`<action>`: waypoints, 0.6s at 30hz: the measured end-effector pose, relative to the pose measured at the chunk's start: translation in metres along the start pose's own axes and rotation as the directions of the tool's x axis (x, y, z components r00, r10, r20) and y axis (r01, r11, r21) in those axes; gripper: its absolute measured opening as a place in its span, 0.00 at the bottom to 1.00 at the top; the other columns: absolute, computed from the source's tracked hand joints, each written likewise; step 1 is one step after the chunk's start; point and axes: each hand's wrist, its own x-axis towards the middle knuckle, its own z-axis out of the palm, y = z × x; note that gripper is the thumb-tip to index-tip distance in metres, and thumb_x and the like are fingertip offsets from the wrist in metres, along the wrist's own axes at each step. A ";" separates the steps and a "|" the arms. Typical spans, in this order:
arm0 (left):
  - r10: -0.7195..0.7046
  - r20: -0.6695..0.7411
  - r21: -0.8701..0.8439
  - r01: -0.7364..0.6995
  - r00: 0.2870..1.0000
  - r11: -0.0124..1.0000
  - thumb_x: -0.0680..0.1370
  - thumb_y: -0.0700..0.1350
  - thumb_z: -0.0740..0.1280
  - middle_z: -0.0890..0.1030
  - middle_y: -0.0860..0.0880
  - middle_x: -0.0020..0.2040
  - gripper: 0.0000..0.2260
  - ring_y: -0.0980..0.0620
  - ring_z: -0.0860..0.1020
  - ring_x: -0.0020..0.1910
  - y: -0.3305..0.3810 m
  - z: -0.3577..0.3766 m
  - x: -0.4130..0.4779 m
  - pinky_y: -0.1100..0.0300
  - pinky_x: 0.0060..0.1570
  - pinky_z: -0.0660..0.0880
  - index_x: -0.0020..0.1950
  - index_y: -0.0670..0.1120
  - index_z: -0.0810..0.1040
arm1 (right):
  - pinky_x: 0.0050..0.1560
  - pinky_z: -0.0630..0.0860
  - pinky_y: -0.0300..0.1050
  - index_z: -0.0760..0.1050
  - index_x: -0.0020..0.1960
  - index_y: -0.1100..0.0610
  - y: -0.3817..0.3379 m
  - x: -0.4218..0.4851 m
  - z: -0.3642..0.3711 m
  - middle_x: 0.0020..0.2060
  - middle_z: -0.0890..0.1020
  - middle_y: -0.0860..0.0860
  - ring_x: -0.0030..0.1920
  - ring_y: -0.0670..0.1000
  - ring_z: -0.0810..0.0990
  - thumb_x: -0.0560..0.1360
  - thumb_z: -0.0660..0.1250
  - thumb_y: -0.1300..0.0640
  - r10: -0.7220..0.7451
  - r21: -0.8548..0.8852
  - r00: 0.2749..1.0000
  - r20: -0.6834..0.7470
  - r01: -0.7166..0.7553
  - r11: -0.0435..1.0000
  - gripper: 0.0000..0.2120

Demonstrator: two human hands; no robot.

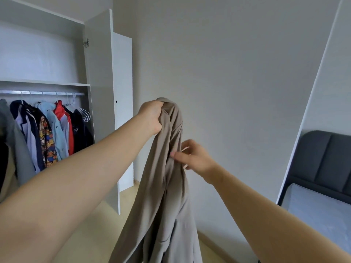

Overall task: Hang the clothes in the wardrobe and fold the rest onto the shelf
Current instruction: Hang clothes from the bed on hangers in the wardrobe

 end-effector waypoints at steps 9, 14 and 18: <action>0.387 0.012 0.451 -0.350 0.922 0.821 0.76 0.36 0.57 0.74 0.46 0.38 0.10 0.48 0.71 0.42 0.001 -0.034 0.016 0.58 0.42 0.67 0.37 0.44 0.73 | 0.51 0.76 0.50 0.75 0.47 0.60 -0.004 0.017 0.008 0.42 0.78 0.55 0.44 0.53 0.76 0.80 0.57 0.55 0.141 0.223 0.975 -0.173 -0.101 0.970 0.11; 0.372 0.097 0.665 -0.338 0.923 0.666 0.75 0.37 0.56 0.74 0.48 0.39 0.11 0.46 0.72 0.42 -0.026 -0.059 0.025 0.60 0.40 0.67 0.39 0.49 0.73 | 0.56 0.76 0.51 0.74 0.46 0.56 -0.036 0.025 0.011 0.44 0.79 0.54 0.47 0.53 0.78 0.81 0.55 0.56 0.121 0.621 0.972 -0.202 0.031 0.783 0.11; 0.392 0.207 0.625 -0.430 0.896 0.652 0.77 0.41 0.62 0.75 0.51 0.53 0.07 0.49 0.74 0.54 -0.041 -0.073 0.019 0.55 0.57 0.72 0.51 0.53 0.72 | 0.46 0.76 0.43 0.72 0.53 0.56 -0.049 0.031 0.006 0.42 0.78 0.50 0.43 0.49 0.78 0.82 0.55 0.55 0.126 0.716 0.958 -0.258 0.102 0.690 0.08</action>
